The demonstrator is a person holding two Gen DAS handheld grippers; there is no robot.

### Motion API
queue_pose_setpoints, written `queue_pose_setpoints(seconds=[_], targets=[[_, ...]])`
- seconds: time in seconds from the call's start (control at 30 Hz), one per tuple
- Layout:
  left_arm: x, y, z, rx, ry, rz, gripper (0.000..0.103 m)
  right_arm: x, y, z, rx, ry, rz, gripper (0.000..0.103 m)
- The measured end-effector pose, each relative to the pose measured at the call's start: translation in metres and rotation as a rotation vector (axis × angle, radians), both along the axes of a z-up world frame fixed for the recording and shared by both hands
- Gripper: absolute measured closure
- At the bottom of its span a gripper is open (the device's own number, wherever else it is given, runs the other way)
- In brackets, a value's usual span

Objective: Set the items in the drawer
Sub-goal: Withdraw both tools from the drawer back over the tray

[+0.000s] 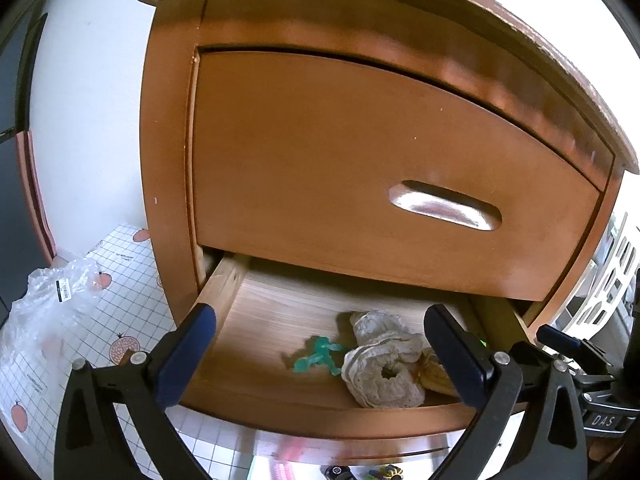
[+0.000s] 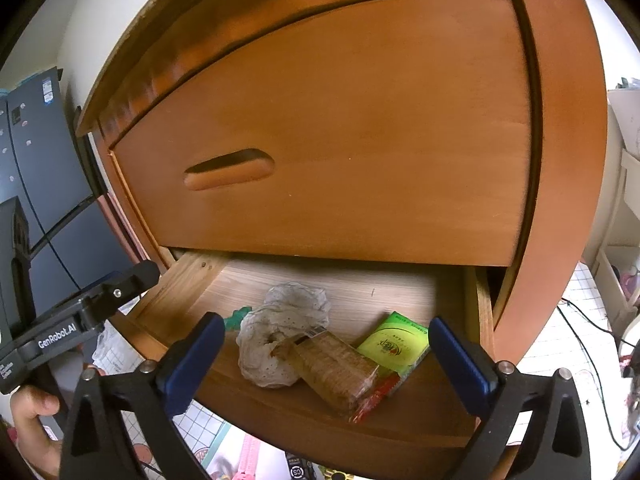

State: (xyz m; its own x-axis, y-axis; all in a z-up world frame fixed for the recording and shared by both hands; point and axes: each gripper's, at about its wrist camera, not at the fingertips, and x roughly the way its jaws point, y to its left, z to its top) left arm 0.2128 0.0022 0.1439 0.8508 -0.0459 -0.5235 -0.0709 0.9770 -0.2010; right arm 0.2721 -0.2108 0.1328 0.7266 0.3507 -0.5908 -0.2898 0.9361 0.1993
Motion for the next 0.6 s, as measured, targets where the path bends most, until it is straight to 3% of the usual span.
queue_pose_setpoints(seconds=[0.6], targets=[[-0.049,0.005,0.003,0.007,-0.107,-0.01,0.0,-0.04,-0.006,0.015,0.021,-0.066,0.029,0.0]])
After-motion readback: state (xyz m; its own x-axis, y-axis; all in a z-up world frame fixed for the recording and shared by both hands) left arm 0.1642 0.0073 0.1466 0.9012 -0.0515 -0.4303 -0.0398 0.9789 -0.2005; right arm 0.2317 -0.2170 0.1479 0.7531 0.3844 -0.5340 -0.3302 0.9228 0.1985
